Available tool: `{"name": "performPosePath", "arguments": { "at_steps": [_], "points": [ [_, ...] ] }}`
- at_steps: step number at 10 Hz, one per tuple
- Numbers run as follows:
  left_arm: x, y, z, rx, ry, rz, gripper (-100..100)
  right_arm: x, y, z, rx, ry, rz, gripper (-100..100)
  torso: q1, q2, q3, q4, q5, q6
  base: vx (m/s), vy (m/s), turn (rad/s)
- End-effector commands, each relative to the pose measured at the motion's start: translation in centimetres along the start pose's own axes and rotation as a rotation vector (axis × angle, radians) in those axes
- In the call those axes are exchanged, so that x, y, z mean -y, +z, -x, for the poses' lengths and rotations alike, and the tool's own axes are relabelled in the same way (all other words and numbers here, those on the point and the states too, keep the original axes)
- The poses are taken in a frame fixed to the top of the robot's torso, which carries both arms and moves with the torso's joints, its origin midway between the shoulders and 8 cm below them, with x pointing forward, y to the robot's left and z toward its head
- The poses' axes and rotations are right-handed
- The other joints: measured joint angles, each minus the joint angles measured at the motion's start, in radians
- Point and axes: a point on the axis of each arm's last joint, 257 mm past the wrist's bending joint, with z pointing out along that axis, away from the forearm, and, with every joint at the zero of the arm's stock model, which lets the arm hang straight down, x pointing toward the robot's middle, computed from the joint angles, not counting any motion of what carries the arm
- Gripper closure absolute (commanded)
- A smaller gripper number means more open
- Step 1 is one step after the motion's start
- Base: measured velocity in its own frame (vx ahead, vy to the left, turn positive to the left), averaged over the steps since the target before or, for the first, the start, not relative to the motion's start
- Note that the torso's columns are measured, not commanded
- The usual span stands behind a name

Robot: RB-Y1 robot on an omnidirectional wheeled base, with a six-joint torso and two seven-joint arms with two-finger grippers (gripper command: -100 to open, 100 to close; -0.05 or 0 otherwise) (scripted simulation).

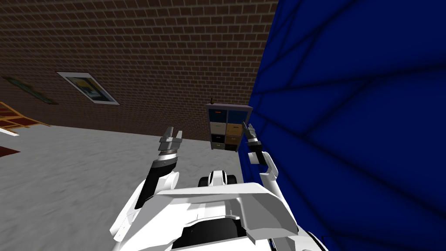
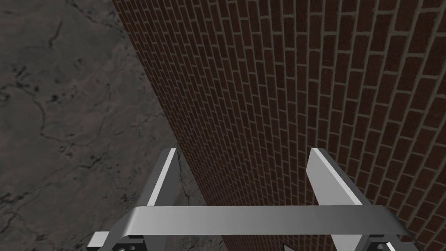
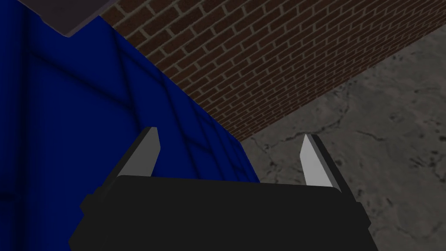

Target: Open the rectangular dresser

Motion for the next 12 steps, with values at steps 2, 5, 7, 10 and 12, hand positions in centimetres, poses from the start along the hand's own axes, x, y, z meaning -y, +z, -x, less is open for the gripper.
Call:
{"name": "performPosePath", "arguments": {
  "at_steps": [2,5,7,10,12],
  "points": [
    [0.0,0.0,0.0,0.0,0.0,0.0,0,-0.3,2.4,-0.3,-0.003,-0.163,0.009,-100,0.001,-0.001,-0.001,0.0,0.0,0.0,0.026,0.009,0.029],
    [0.0,0.0,0.0,0.0,0.0,0.0,0,-0.4,3.7,-0.5,-0.005,-0.272,0.011,-100,0.0,0.0,0.0,0.0,0.0,0.0,0.02,0.008,0.019],
    [0.0,0.0,0.0,0.0,0.0,0.0,0,-0.4,3.7,-0.5,-0.004,-0.308,0.011,-100,0.001,-0.001,-0.001,0.0,0.0,0.0,0.018,0.006,0.012],
    [0.0,0.0,0.0,0.0,0.0,0.0,0,-0.5,6.0,-0.9,-0.011,-0.461,0.009,-100,0.001,-0.001,-0.001,0.0,0.0,0.0,0.025,0.012,0.031],
    [0.0,0.0,0.0,0.0,0.0,0.0,0,-0.5,6.0,-0.9,-0.011,-0.506,0.009,-100,0.001,-0.001,-0.001,0.0,0.0,0.0,0.02,0.012,0.01]
  ]
}}
